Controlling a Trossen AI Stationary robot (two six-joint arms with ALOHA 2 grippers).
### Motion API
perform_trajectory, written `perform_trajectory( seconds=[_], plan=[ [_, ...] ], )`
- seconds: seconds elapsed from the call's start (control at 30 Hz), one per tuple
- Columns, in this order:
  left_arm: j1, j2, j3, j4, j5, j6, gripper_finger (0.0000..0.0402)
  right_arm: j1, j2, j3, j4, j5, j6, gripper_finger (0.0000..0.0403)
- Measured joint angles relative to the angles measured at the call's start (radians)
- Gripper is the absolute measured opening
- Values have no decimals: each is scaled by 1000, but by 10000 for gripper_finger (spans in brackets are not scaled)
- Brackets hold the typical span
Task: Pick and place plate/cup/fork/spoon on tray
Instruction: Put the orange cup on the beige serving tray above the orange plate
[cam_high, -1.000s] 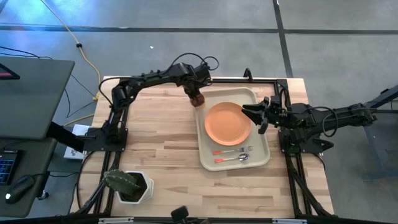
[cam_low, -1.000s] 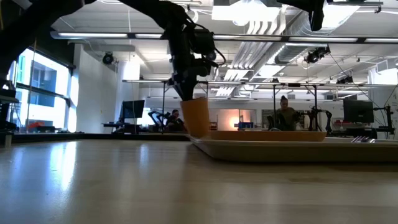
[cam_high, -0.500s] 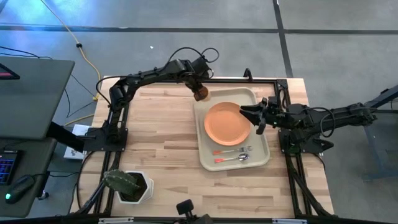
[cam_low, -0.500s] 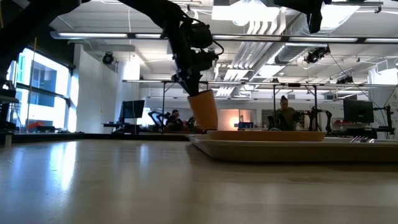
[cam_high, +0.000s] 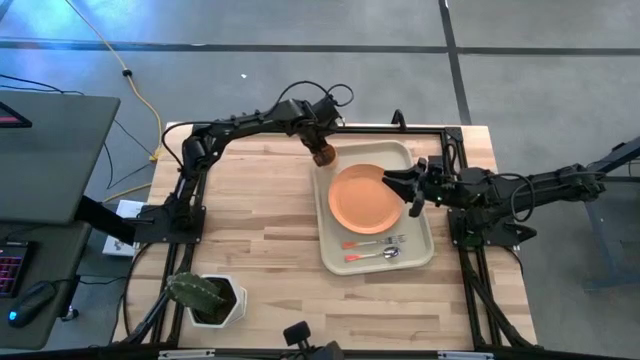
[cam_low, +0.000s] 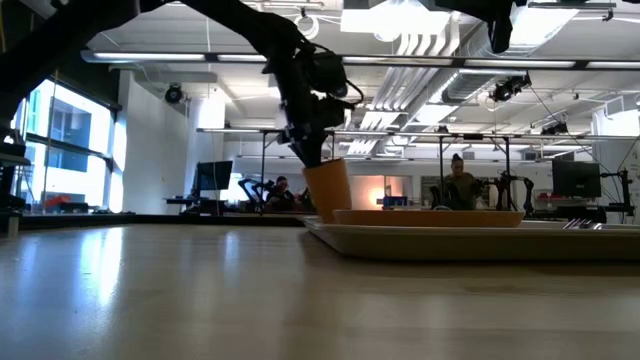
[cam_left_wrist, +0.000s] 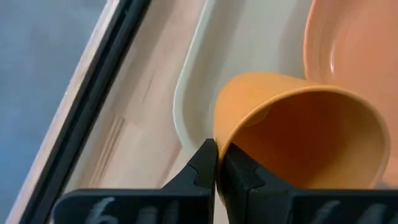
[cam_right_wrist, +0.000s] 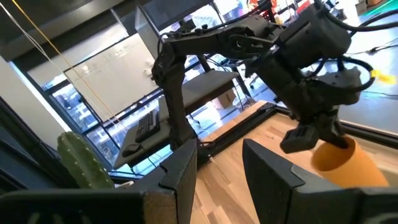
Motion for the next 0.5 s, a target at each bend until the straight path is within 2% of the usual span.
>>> perform_trajectory(
  seconds=[0.5],
  plan=[
    [-2, 3, 0, -29, 16, 13, 5, 0, 1, 0, 0, 0, 4, 122]
  ],
)
